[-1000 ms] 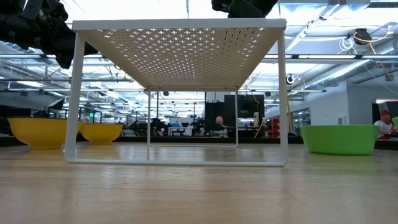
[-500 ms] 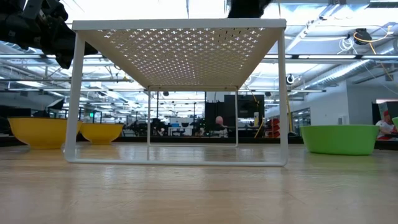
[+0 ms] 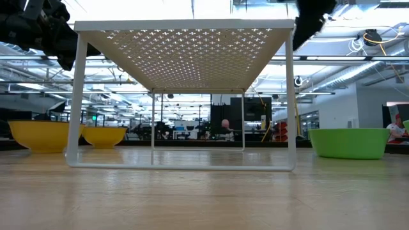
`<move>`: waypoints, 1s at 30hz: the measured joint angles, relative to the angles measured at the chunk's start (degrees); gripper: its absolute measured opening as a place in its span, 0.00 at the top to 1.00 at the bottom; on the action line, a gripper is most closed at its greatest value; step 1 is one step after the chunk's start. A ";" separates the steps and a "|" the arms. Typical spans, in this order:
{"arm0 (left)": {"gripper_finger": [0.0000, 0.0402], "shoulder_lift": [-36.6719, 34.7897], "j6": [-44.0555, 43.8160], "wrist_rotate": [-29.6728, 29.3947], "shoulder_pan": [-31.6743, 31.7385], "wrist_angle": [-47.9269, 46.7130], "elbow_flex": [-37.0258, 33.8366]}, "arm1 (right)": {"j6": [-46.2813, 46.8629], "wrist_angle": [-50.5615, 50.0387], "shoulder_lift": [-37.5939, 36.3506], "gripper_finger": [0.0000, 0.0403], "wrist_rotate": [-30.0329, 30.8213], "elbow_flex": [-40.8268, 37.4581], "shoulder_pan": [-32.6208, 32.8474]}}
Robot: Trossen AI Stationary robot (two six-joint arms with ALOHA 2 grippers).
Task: Pick & Place Mini bowls
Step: Stack the top green bowl on the green bowl on the shelf
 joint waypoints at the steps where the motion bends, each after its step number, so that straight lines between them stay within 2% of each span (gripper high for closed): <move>1: 0.78 0.00 0.01 -0.09 0.01 -0.04 0.00 | 1.17 0.07 -0.13 0.57 -1.09 -1.68 0.74; 6: 0.78 0.00 0.01 -0.60 0.01 -0.01 0.00 | 6.62 3.37 -0.07 0.57 -4.38 -11.59 4.96; 14: 0.78 0.00 0.01 -0.85 0.01 0.01 0.00 | 12.46 17.19 -0.02 0.58 -7.91 -26.65 7.86; 30: 0.78 0.00 0.01 -0.85 0.01 0.03 0.00 | 13.41 25.65 -0.05 0.58 -7.84 -35.37 8.56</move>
